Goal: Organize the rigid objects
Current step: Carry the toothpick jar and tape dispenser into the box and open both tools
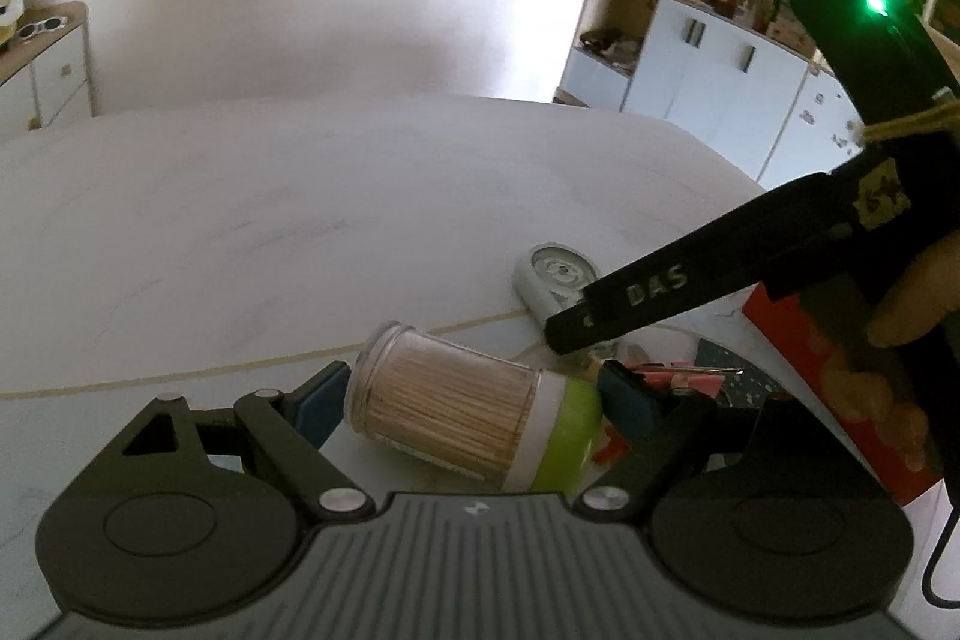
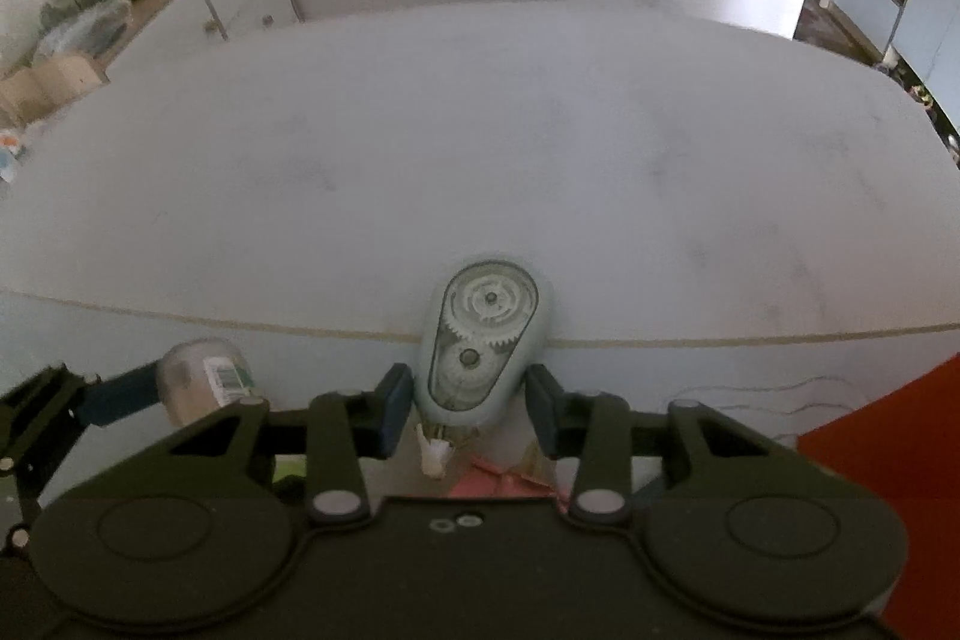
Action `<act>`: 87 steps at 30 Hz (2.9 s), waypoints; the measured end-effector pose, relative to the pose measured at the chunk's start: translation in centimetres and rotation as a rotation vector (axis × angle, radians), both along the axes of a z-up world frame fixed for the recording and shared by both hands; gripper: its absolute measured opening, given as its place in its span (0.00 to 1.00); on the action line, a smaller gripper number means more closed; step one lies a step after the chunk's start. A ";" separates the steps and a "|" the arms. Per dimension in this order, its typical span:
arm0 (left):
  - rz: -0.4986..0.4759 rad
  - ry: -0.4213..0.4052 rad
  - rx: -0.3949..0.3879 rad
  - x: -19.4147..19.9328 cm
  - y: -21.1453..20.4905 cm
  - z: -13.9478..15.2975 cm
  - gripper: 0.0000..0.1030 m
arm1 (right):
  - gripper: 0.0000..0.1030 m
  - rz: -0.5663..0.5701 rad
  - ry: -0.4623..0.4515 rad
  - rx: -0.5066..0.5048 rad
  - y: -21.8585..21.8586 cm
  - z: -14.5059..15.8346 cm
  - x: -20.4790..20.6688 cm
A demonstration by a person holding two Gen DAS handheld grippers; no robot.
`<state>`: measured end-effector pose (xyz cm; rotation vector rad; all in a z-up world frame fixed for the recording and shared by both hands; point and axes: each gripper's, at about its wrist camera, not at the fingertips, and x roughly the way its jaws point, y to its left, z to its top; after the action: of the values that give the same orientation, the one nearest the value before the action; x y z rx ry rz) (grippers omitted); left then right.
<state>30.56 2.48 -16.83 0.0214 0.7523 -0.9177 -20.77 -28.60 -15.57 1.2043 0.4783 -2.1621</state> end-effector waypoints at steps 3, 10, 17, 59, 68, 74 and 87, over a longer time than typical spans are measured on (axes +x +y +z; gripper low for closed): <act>0.028 0.015 -0.001 0.3 0.8 0.4 0.86 | 0.39 0.007 0.005 -0.025 0.4 0.9 0.4; 0.075 0.040 -0.007 0.2 1.2 2.2 0.86 | 0.37 0.043 -0.004 -0.070 1.5 3.4 1.7; 0.091 0.034 -0.014 -1.0 1.6 3.9 0.86 | 0.36 0.058 0.005 -0.121 3.6 6.1 3.5; -0.196 0.008 0.046 -19.9 -17.4 14.4 0.86 | 0.36 -0.087 0.112 -0.236 31.6 15.6 -1.0; -0.209 0.037 0.181 -22.6 -23.6 12.9 0.86 | 0.36 -0.123 0.090 -0.229 35.2 14.1 -3.8; -0.186 0.060 0.258 -23.2 -27.2 11.5 0.86 | 0.36 -0.137 0.068 -0.223 35.8 12.8 -5.8; -0.067 0.120 0.406 -22.0 -31.0 8.4 0.86 | 0.36 -0.125 0.036 -0.194 34.7 9.7 -8.6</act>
<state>8.55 -28.48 -8.42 0.3536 1.0453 -0.8220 -29.34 6.09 -5.90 1.1158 0.2071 -2.2794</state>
